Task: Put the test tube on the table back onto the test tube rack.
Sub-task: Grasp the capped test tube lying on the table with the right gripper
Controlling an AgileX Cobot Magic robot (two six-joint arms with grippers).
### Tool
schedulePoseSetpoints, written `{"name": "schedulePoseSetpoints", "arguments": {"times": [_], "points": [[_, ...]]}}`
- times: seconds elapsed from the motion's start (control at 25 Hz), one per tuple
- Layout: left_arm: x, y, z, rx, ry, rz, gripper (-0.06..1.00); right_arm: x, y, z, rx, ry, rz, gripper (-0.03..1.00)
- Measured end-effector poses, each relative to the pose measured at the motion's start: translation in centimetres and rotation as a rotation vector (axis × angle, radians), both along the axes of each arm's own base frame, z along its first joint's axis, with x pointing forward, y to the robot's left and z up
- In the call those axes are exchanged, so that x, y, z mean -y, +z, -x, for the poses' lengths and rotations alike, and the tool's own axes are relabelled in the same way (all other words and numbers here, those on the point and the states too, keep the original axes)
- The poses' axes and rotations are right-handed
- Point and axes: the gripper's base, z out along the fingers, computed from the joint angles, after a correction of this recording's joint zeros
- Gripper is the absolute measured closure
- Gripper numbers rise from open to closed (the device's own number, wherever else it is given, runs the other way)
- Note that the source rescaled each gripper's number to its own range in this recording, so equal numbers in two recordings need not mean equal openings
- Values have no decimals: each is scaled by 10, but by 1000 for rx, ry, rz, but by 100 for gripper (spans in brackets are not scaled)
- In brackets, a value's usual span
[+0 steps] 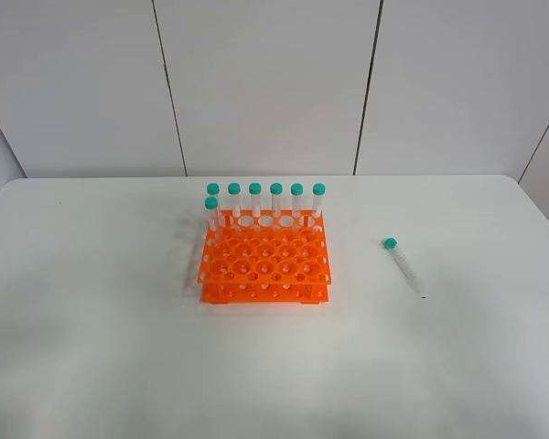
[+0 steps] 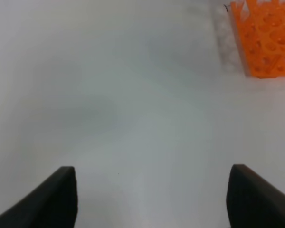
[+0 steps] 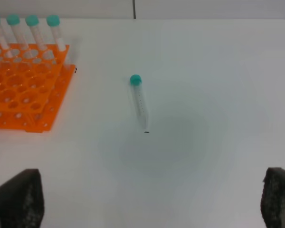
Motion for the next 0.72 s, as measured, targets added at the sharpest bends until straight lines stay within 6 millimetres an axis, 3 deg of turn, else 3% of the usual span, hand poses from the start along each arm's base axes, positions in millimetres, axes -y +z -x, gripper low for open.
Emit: {"name": "schedulePoseSetpoints", "arguments": {"times": [0.48,0.64,0.72], "points": [[0,0,0,0,0,0,-5,0,6,-1,11,-1,-2,-3],[0,0,0,0,0,0,-5,-1,35,-26,-47,-4,-1,-3],[0,0,0,0,0,0,-5,-1,49,-51,-131,-5,3,-3]]}}
